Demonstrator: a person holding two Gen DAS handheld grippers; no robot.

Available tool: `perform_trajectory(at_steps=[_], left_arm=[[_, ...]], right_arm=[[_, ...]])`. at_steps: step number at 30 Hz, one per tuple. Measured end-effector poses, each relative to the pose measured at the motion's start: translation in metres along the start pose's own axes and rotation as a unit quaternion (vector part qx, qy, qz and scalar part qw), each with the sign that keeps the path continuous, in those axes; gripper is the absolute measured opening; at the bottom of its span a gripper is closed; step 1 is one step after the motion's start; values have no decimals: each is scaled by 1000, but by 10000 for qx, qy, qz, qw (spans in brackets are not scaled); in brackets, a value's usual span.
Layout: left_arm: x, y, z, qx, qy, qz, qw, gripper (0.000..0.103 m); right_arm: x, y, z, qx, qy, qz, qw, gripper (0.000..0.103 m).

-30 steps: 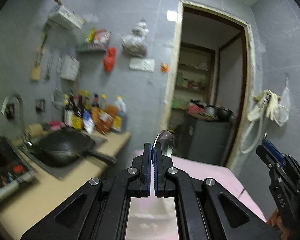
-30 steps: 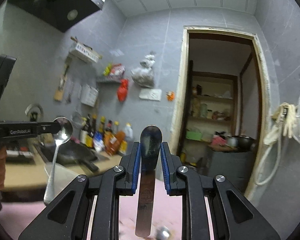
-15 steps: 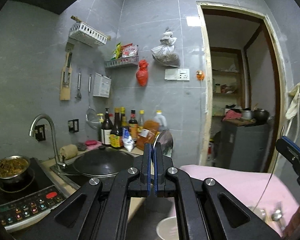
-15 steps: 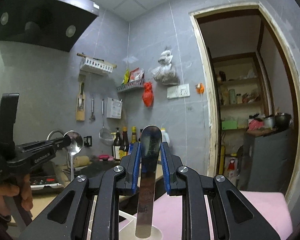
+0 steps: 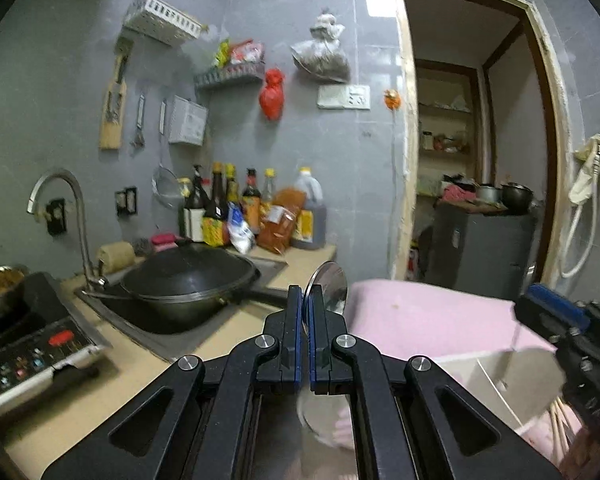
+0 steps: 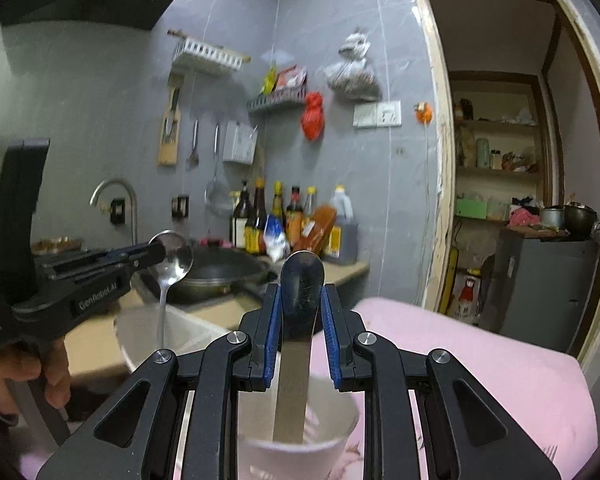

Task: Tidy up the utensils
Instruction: 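Lift the spoon and knife and lower both into the white holder, then open both tools to release the spoon and knife in the holder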

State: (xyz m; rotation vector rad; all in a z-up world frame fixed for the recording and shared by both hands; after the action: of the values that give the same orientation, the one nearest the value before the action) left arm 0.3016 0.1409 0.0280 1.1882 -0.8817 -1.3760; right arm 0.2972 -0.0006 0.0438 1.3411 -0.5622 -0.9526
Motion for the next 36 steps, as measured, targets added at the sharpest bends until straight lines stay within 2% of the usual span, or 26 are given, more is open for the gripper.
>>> perform_trajectory(at_steps=[5,8,10,12,16,18,20,21,24,25,26,27,29,32,36], left_arm=[[8,-4,5,-191,-484,148,9985,4],[12,-3,9,-323,-774,299,9960,6],[13,-1,13,-358,-904,388,9945,15],[12,4,18,-283,-966,534,9935,32],[9,13,27,-259,-1030,748,9915,34],[9,19,35,-219,-1019,770,9916,39],[13,25,45,-138,-966,732,9925,47],[15,27,47,-112,-935,720,9930,53],[26,33,59,-20,-762,567,9955,61],[31,35,63,30,-688,490,9964,63],[36,36,66,72,-623,430,9971,71],[42,37,70,129,-539,356,9978,79],[52,39,76,254,-375,250,9987,86],[73,38,86,392,-258,62,9989,89],[103,33,92,408,-321,-206,9984,91]], right_arm=[[5,-18,-5,-317,1,-123,9994,19],[7,-18,-2,-300,-8,-197,9994,21],[7,-14,3,-257,16,-262,9993,30],[7,-9,7,-213,42,-294,9993,30],[7,2,18,-105,13,-302,9995,30],[9,8,24,-37,-16,-315,9995,33],[12,15,34,78,-80,-313,9994,41],[14,17,38,125,-109,-314,9994,50],[25,26,58,337,-413,-281,9982,53],[29,27,64,377,-563,-248,9974,59],[34,29,70,412,-694,-222,9965,63],[40,31,79,476,-846,-196,9951,73],[50,32,94,606,-1076,-114,9923,80],[64,30,117,714,-1461,134,9866,86],[83,23,143,788,-1769,263,9807,99]])
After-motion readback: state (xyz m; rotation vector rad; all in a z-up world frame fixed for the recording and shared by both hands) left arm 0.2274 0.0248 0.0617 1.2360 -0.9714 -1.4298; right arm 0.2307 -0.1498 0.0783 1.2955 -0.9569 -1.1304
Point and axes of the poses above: each gripper's, at about its wrist camera, not at the fingertips, and z roughly against the way its jaws point, x to its right, y to its top, the point moved 8 cm from there along -z, roughly the way its jaws point, and after that the axes turned 13 degrees about -z, right-handed, at the moved point
